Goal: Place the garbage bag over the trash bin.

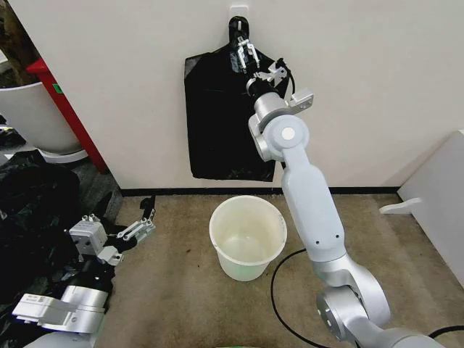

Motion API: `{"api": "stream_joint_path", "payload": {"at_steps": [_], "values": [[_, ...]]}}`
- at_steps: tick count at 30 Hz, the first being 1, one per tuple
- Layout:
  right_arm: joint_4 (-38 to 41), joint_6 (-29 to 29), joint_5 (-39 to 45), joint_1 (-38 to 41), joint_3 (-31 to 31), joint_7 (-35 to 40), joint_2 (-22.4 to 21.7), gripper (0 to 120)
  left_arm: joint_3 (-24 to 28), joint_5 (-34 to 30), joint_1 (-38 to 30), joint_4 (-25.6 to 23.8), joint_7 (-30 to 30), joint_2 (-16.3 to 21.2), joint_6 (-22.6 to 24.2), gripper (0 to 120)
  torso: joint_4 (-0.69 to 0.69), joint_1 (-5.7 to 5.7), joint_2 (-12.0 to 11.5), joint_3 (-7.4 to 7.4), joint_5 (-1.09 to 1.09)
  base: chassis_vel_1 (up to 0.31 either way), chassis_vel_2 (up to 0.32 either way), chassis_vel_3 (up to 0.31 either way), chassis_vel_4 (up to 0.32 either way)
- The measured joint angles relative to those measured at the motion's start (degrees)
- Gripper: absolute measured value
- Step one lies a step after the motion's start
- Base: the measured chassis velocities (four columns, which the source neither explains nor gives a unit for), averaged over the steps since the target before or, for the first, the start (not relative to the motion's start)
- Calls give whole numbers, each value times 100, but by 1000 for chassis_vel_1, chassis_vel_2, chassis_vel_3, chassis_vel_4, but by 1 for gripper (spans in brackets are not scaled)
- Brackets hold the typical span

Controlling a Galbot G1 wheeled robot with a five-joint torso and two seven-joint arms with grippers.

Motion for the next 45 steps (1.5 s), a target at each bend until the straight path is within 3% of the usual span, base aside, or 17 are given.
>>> {"api": "stream_joint_path", "payload": {"at_steps": [19, 28, 30, 31, 32, 35, 41, 45], "values": [[-250, -25, -129, 206, -23, -185, 10, 99, 55, 64, 39, 1, 51, -51, -17, 100, 0, 0, 0, 0, 0, 0, 0, 0, 0], [-322, -5, -84, 252, -18, -187, 25, 66, 55, 67, 42, 1, 58, -59, -24, 100, 0, 0, 0, 0, 0, 0, 0, 0, 0], [-322, -5, -84, 252, -18, -187, 25, 66, 55, 67, 42, 1, 58, -59, -24, 100, 0, 0, 0, 0, 0, 0, 0, 0, 0], [-341, -5, -57, 269, -15, -187, 25, 56, 56, 70, 37, 1, 60, -69, -31, 100, 0, 0, 0, 0, 0, 0, 0, 0, 0], [-341, -5, -57, 269, -15, -187, 25, 56, 56, 70, 37, 1, 60, -69, -31, 100, 0, 0, 0, 0, 0, 0, 0, 0, 0], [-350, -5, -25, 272, -9, -186, 18, 40, 61, 78, 37, 1, 63, -83, -82, 100, 0, 0, 0, 0, 0, 0, 0, 0, 0], [-369, -5, -4, 272, 12, -183, 11, 22, 62, 89, 39, 1, 68, -85, -112, 100, 0, 0, 0, 0, 0, 0, 0, 0, 0], [-369, -6, 5, 266, 15, -173, 2, 4, 71, 101, 38, 1, 70, -94, -121, 100, 0, 0, 0, 0, 0, 0, 0, 0, 0]]}}
